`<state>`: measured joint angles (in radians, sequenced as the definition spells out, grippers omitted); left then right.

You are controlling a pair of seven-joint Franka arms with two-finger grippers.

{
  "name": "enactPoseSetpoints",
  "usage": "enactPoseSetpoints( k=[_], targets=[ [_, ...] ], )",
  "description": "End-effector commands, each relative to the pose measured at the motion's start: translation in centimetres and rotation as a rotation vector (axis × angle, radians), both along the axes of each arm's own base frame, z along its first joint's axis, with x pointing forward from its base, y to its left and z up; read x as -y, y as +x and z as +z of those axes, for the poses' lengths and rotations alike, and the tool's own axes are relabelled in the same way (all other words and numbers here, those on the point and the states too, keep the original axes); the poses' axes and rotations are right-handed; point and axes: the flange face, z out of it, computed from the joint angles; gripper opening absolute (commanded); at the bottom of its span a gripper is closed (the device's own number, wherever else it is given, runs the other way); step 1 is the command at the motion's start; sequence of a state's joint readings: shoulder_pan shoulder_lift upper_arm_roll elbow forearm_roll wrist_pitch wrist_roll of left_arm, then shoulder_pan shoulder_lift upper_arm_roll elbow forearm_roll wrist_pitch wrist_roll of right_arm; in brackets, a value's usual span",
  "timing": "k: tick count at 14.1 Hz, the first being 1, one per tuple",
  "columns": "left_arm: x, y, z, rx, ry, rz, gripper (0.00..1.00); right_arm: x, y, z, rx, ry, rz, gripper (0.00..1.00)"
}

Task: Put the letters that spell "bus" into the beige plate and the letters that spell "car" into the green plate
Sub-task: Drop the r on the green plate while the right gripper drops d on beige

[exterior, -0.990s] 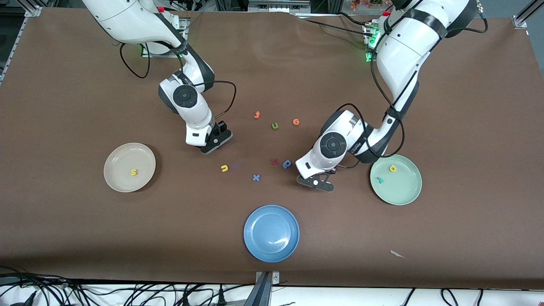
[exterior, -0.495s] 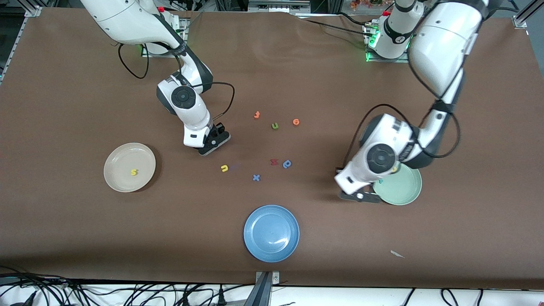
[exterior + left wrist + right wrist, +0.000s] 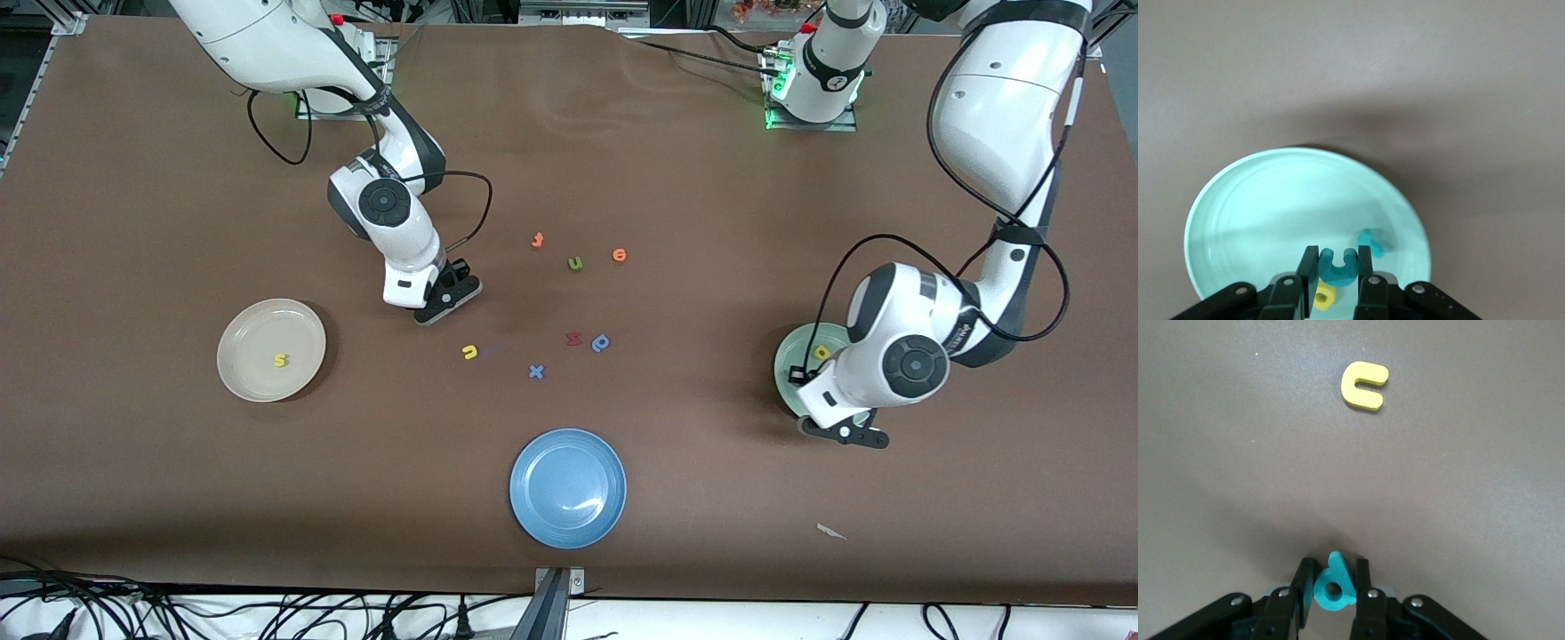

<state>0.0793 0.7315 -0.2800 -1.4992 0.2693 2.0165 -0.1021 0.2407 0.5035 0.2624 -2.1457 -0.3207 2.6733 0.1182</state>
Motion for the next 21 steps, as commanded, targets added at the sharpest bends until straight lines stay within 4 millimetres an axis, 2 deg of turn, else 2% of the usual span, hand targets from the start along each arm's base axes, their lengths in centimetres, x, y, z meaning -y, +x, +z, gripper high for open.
enactPoseSetpoints(
  k=[1, 3, 4, 5, 6, 7, 9, 12, 14, 15, 17, 18, 19, 21],
  targets=[
    [-0.9, -0.2, -0.2, -0.003, 0.043, -0.039, 0.27, -0.5, -0.3, -1.3, -0.016, -0.015, -0.008, 0.18],
    [-2.4, -0.1, -0.2, -0.009, 0.038, -0.064, 0.29, 0.1, 1.6, 0.3, -0.012, -0.038, -0.019, 0.17],
    [-2.6, 0.0, 0.0, -0.008, 0.035, -0.078, 0.72, 0.4, 3.1, 1.6, -0.030, -0.079, -0.021, 0.17],
    [-2.9, 0.0, 0.1, -0.007, 0.035, -0.079, 1.00, 0.9, 4.5, 3.0, -0.047, -0.113, -0.026, 0.17],
    [-3.0, 0.1, 0.5, -0.002, 0.034, -0.086, 1.00, 2.4, 6.2, 4.3, -0.053, -0.140, -0.025, 0.17],
    [-2.9, 0.4, 1.2, 0.009, 0.033, -0.095, 1.00, 4.2, 7.4, 4.8, -0.063, -0.153, -0.010, 0.17],
    [-2.1, 0.2, 4.6, 0.022, 0.044, -0.105, 1.00, 8.6, 9.2, 5.3, -0.061, -0.165, 0.024, 0.17],
    [-0.6, -0.7, 12.4, 0.060, 0.061, -0.110, 1.00, 16.1, 11.2, 5.9, -0.070, -0.183, 0.109, 0.17],
    [0.3, -1.6, 18.1, 0.113, 0.073, -0.114, 1.00, 20.6, 11.7, 5.8, -0.064, -0.179, 0.137, 0.17],
    [0.9, -2.0, 21.2, 0.151, 0.077, -0.120, 1.00, 22.4, 11.4, 5.0, -0.050, -0.166, 0.147, 0.17],
    [1.1, -3.0, 26.3, 0.178, 0.051, -0.097, 1.00, 24.5, 10.6, 3.5, -0.014, -0.141, 0.131, 0.21],
    [0.9, -3.6, 29.0, 0.174, 0.011, -0.064, 1.00, 25.3, 10.2, 3.0, -0.014, -0.130, 0.107, 0.51],
    [0.6, -4.2, 30.8, 0.153, -0.026, -0.037, 1.00, 25.7, 10.2, 3.0, -0.014, -0.107, 0.063, 1.00],
    [0.1, -6.1, 35.0, 0.195, -0.031, -0.013, 1.00, 25.1, 10.3, 4.2, -0.034, -0.048, -0.015, 1.00]
  ],
)
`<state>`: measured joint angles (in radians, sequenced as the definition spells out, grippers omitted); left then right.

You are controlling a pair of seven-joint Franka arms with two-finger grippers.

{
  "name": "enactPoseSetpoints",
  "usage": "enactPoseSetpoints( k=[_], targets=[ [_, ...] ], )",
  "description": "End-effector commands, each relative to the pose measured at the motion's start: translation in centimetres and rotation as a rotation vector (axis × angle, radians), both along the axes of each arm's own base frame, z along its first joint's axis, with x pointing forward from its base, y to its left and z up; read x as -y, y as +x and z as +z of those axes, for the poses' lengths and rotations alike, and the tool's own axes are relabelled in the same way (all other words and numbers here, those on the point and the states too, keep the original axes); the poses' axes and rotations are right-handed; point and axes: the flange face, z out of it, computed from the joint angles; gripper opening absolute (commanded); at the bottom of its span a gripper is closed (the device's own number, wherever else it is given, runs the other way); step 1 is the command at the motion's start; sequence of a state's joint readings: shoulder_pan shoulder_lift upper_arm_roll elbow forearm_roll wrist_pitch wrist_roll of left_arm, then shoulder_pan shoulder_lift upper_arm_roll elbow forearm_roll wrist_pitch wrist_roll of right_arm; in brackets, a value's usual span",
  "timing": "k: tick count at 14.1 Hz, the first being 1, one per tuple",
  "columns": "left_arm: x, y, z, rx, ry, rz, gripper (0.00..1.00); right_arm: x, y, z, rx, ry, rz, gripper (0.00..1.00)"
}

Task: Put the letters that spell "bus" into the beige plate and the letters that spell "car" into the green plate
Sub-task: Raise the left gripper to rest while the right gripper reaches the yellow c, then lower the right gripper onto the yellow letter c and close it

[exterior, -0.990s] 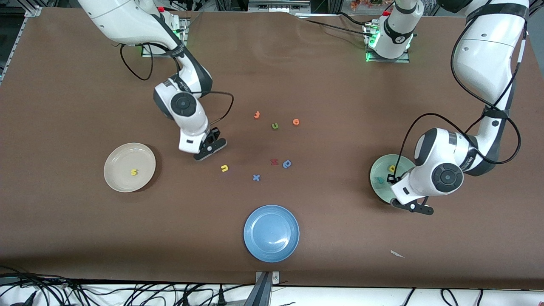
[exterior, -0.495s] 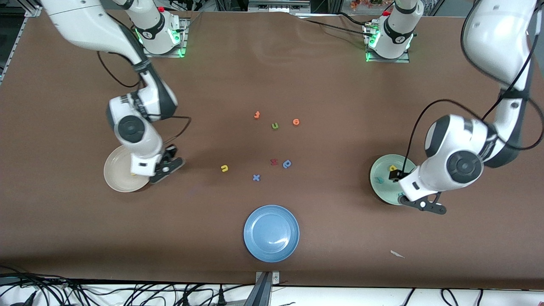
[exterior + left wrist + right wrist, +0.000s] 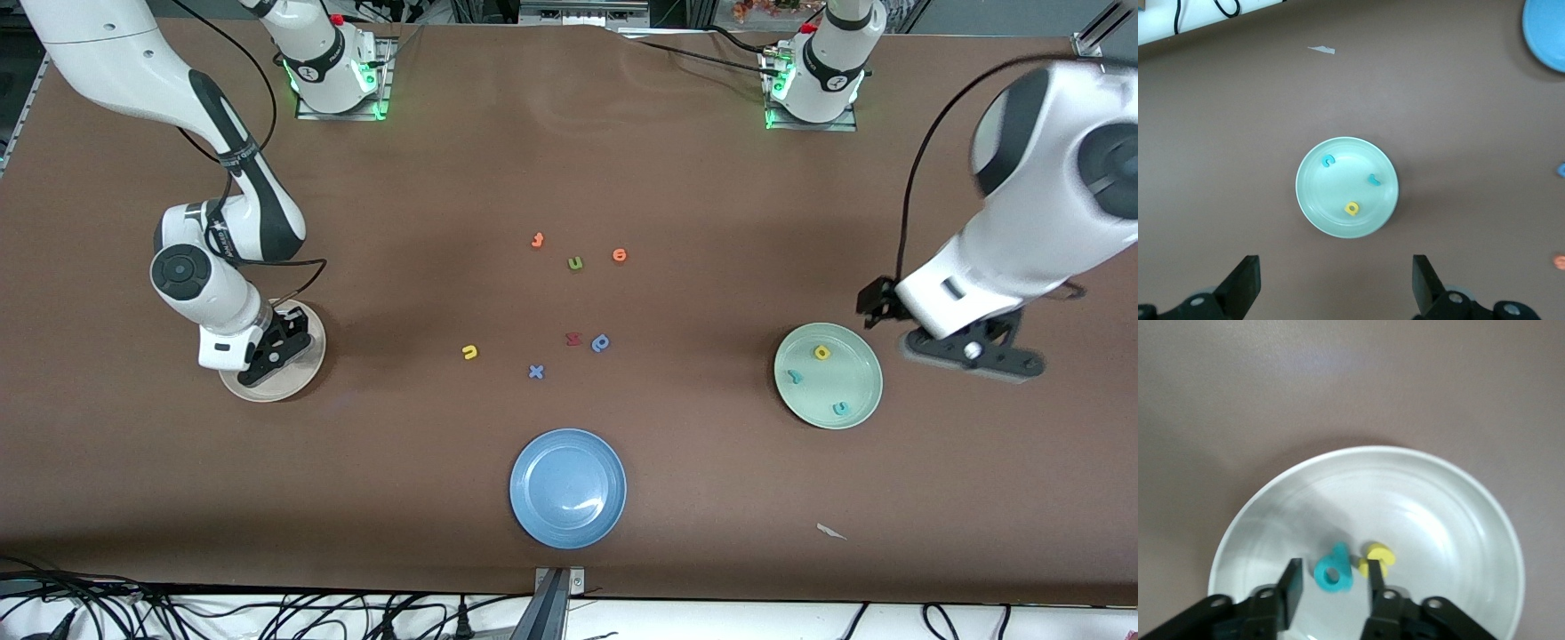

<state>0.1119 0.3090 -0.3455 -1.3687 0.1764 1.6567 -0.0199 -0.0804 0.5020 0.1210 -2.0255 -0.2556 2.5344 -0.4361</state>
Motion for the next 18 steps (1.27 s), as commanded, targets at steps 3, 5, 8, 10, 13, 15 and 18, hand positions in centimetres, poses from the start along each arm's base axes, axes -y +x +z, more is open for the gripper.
enactPoseSetpoints(
  k=[3, 5, 8, 10, 13, 15, 18],
  targets=[
    [-1.5, -5.9, 6.6, 0.032, -0.038, 0.069, 1.00, -5.2, 0.2, 3.6, -0.026, 0.126, -0.159, 1.00],
    [-1.7, -7.6, 8.0, 0.048, -0.043, 0.091, 1.00, -9.1, 0.2, 4.1, -0.016, 0.153, -0.272, 1.00],
    [-2.1, -9.4, 6.6, 0.033, -0.046, 0.098, 1.00, -15.1, 0.0, 4.3, -0.004, 0.165, -0.398, 1.00],
    [-2.3, -10.4, 6.7, 0.027, -0.083, 0.112, 1.00, -19.0, -0.4, 4.2, -0.001, 0.170, -0.432, 1.00],
    [-1.7, -10.5, 6.5, 0.022, -0.103, 0.116, 1.00, -24.6, -1.4, 3.5, -0.008, 0.180, -0.441, 1.00],
    [-1.8, -10.4, 6.5, 0.023, -0.103, 0.109, 1.00, -26.5, -1.5, 2.5, -0.005, 0.169, -0.424, 1.00],
    [-1.1, -10.9, 7.1, 0.030, -0.104, 0.108, 1.00, -28.9, -1.2, 0.4, 0.002, 0.128, -0.360, 1.00]
  ],
)
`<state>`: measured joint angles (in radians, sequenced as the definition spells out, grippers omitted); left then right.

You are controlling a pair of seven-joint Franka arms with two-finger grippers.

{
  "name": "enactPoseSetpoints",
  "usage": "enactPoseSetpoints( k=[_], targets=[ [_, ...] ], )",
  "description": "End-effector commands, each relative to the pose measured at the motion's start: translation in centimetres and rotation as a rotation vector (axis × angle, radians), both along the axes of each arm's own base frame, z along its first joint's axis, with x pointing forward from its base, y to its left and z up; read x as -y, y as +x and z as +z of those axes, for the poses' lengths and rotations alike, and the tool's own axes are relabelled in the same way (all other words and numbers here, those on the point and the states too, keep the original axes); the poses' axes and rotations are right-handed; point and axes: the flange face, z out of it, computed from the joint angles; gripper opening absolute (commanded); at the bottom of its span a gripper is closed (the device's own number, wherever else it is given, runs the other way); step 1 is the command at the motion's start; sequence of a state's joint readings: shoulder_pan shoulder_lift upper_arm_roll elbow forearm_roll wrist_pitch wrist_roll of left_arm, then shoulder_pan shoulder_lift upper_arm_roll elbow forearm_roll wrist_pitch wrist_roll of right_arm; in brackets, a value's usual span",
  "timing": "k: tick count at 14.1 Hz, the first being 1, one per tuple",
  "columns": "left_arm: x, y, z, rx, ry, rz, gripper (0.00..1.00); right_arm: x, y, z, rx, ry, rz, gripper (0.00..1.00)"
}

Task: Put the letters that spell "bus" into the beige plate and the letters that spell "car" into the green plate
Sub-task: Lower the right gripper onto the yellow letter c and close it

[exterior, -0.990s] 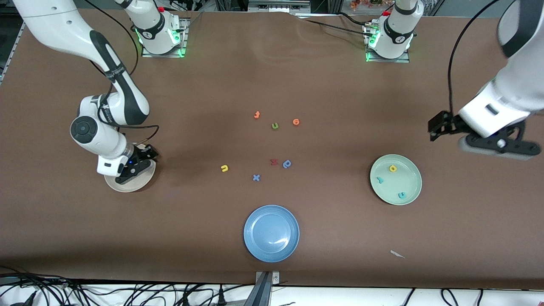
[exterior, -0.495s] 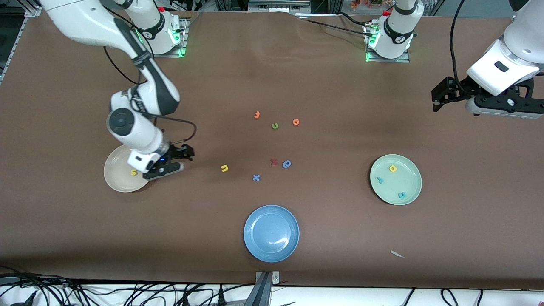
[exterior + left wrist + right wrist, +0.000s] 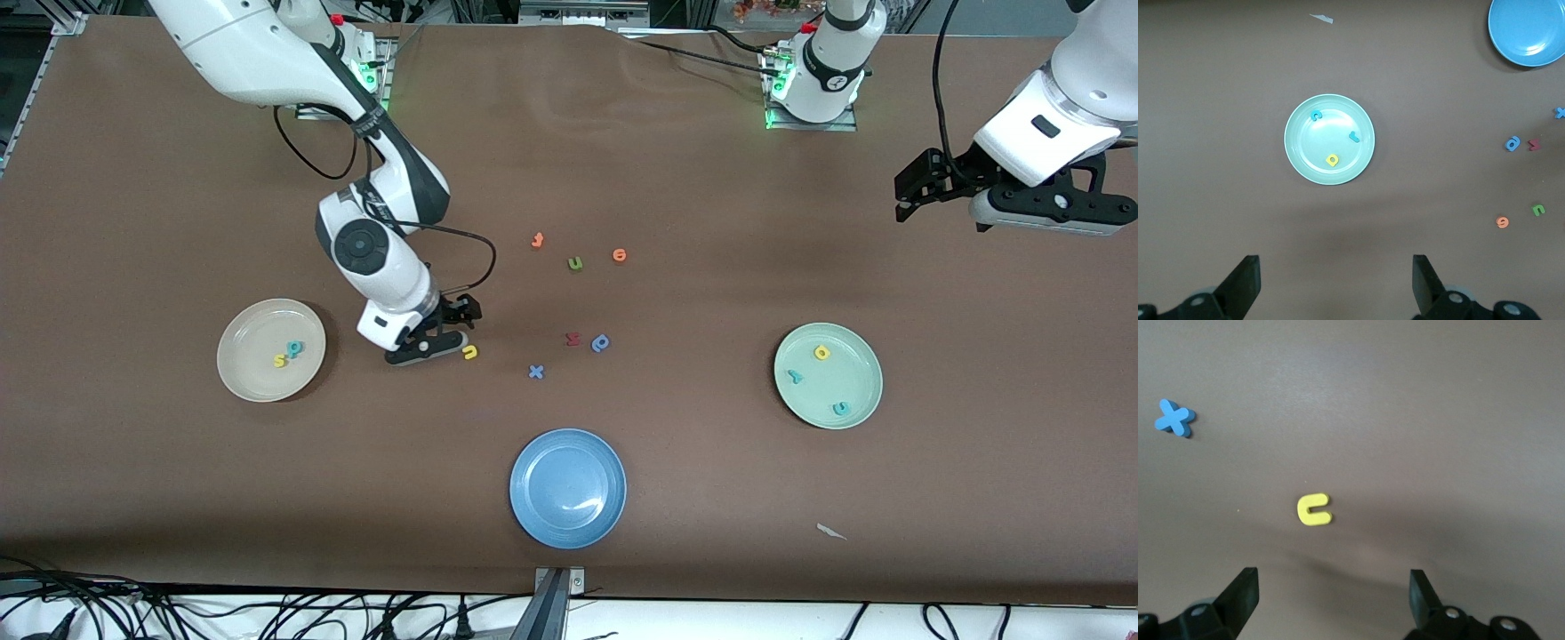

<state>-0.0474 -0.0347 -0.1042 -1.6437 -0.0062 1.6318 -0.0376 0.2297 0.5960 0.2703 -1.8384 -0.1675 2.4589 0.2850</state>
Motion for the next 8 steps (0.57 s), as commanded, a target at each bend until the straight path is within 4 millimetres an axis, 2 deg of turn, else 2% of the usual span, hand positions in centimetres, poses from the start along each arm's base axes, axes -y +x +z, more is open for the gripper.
enactPoseSetpoints(
  k=[1, 2, 4, 8],
  targets=[
    [0.7, -1.1, 0.7, 0.018, -0.024, 0.017, 1.00, -2.6, 1.3, -1.7, -0.011, -0.034, 0.032, 1.00],
    [0.7, -1.1, 0.7, 0.019, -0.023, 0.012, 1.00, -3.5, 1.4, -2.0, -0.023, -0.040, 0.042, 1.00],
    [0.7, -1.2, 0.9, 0.022, -0.024, 0.029, 1.00, -3.9, 2.0, -2.2, -0.029, -0.052, 0.044, 1.00],
    [0.4, -1.4, 1.0, 0.019, -0.027, 0.046, 1.00, -3.8, 2.6, -3.4, -0.020, -0.085, 0.071, 0.96]
  ],
)
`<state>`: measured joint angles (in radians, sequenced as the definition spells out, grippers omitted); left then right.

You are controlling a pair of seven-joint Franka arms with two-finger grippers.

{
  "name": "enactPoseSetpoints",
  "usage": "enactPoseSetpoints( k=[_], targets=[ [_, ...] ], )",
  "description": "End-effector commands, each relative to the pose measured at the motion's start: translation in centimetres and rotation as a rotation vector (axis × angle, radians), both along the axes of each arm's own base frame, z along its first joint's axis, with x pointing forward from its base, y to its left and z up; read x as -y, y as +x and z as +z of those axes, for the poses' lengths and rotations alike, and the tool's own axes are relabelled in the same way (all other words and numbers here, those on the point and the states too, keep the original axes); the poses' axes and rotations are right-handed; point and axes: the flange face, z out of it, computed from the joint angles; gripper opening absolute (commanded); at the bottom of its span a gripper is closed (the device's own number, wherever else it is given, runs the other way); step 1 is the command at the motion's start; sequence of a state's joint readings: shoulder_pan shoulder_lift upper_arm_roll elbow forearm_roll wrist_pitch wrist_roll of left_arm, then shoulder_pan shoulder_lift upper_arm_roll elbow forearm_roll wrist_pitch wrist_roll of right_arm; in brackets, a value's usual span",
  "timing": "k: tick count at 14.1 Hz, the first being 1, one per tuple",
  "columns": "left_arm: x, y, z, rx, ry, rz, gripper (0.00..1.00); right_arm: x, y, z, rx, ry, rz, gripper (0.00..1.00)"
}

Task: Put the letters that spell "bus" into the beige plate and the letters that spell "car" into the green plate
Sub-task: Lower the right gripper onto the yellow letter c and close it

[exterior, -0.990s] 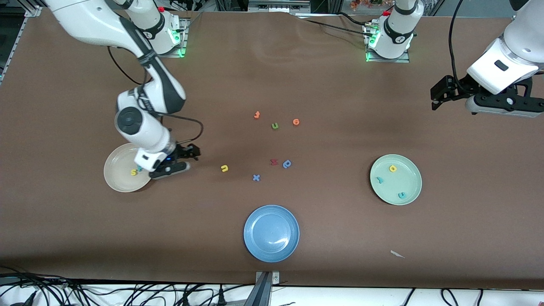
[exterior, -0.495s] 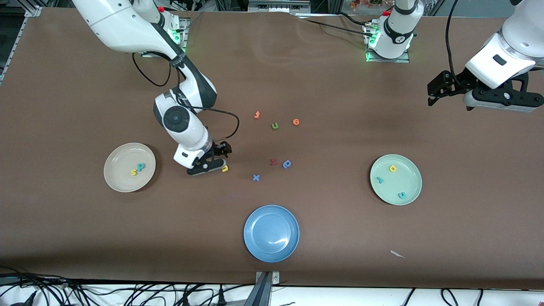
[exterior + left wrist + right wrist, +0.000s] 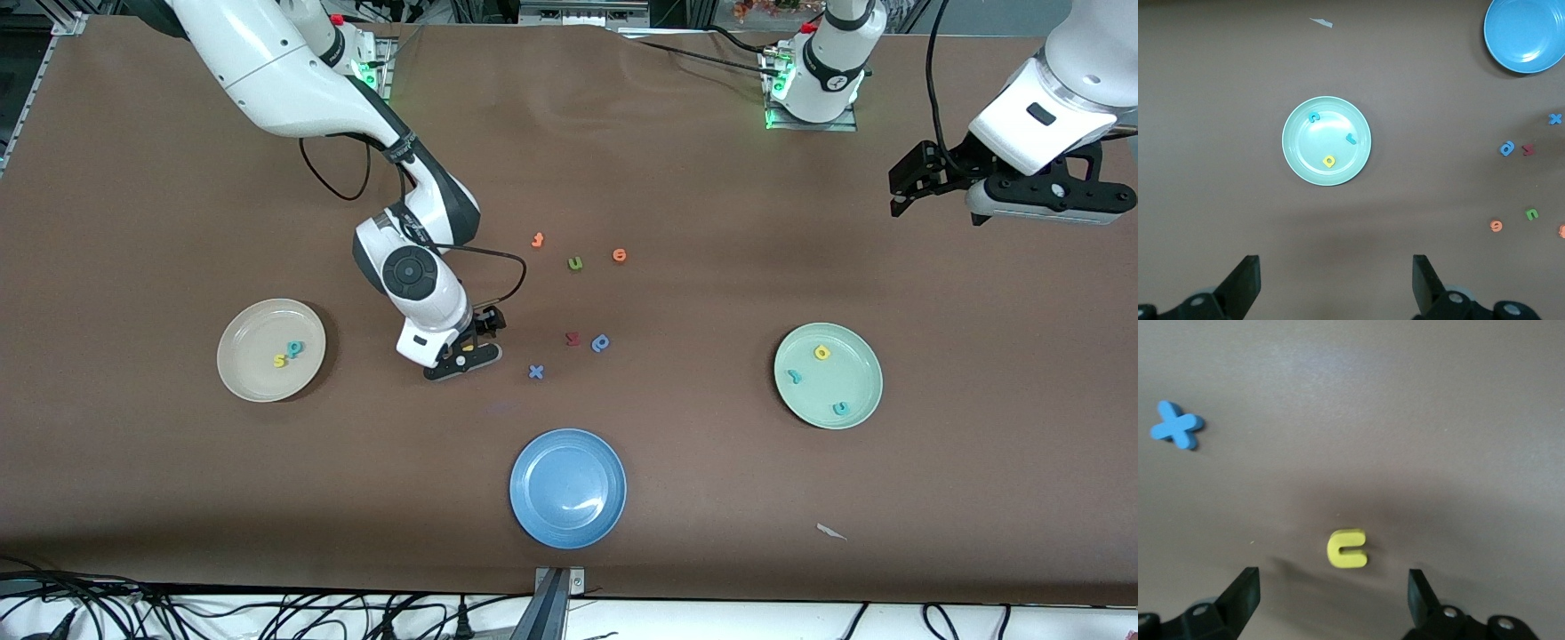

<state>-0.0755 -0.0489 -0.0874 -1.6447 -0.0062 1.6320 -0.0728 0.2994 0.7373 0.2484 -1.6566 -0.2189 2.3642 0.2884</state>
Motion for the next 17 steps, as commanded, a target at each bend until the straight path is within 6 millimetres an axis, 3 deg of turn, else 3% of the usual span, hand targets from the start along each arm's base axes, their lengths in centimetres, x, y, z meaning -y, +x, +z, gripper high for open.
enactPoseSetpoints(
  k=[1, 7, 10, 17],
  targets=[
    [-0.1, -0.9, 0.3, 0.006, -0.023, 0.032, 1.00, -0.2, 0.9, -0.8, 0.009, -0.041, 0.016, 0.94],
    [-1.1, -0.5, 0.5, 0.013, -0.010, 0.033, 1.00, -0.2, 0.9, -1.3, 0.003, -0.043, 0.015, 0.75],
    [-4.7, 0.0, 0.2, 0.008, -0.008, -0.008, 1.00, -0.3, 1.1, -1.2, 0.007, -0.040, 0.013, 0.64],
    [-5.0, 0.2, 0.1, -0.017, -0.001, -0.008, 1.00, -0.3, 1.4, -1.5, 0.005, -0.032, 0.002, 0.50]
  ],
)
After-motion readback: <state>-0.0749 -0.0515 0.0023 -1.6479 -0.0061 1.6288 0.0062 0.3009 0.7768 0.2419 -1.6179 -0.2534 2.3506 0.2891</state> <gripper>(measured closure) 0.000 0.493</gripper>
